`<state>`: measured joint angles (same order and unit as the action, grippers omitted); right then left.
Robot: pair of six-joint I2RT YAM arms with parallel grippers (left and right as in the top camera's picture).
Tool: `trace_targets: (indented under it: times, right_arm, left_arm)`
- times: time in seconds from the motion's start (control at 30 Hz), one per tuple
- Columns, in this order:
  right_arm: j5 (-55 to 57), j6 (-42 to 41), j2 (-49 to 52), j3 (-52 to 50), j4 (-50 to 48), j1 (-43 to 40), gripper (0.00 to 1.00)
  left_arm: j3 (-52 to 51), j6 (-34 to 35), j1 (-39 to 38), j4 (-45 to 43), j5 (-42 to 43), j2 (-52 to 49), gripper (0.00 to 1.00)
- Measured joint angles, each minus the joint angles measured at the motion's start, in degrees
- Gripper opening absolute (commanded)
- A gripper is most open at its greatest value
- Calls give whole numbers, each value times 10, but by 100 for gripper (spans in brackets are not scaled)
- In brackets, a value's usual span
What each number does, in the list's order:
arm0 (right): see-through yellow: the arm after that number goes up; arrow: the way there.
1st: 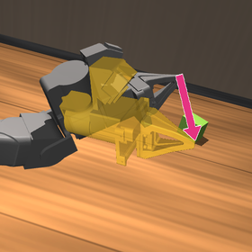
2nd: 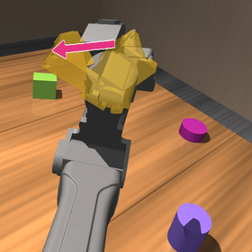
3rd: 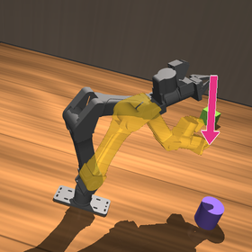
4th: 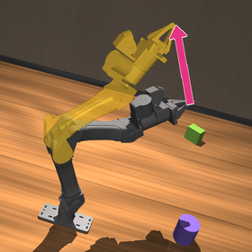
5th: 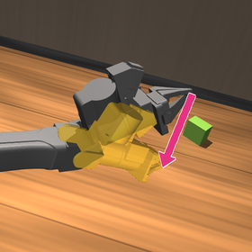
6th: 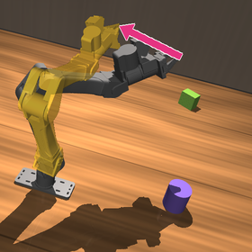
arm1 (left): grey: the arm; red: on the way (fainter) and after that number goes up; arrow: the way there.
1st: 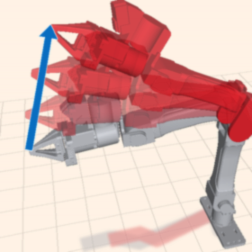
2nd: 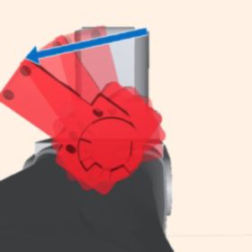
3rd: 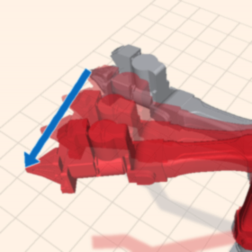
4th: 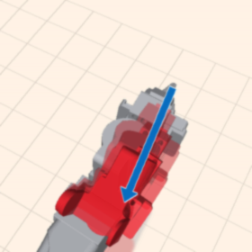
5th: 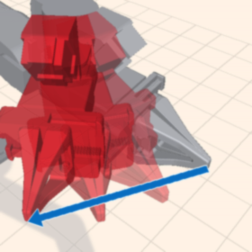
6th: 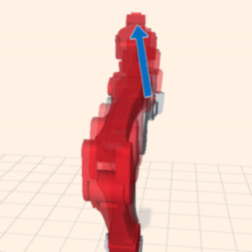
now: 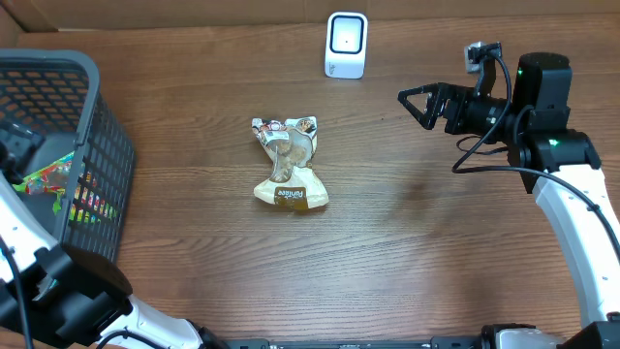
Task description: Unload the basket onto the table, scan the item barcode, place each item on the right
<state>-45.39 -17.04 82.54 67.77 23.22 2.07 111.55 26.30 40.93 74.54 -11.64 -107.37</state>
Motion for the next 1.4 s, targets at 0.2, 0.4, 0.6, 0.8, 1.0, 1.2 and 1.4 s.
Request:
trace_targets:
  times: [0.2, 0.4, 0.6, 0.8, 1.0, 1.2, 1.4]
  right_arm:
    - [0, 2, 0, 0, 0, 0, 100]
    - [0, 3, 0, 0, 0, 0, 100]
    - [0, 3, 0, 0, 0, 0, 100]
    - [0, 3, 0, 0, 0, 0, 100]
    - [0, 3, 0, 0, 0, 0, 100]
    - [0, 4, 0, 0, 0, 0, 100]
    - [0, 4, 0, 0, 0, 0, 100]
  left_arm:
    - [-161, -35, 0, -136, 9, -2, 100]
    - [-296, -66, 0, -291, 21, -3, 100]
    - [-368, -84, 0, -379, 33, -3, 100]
    - [-383, -88, 0, -421, 37, -5, 91]
    - [-383, -92, -1, -430, 40, -12, 83]
    - [-375, -92, -1, -442, 46, -43, 66]
    - [-365, -92, 1, -442, 48, -50, 4]
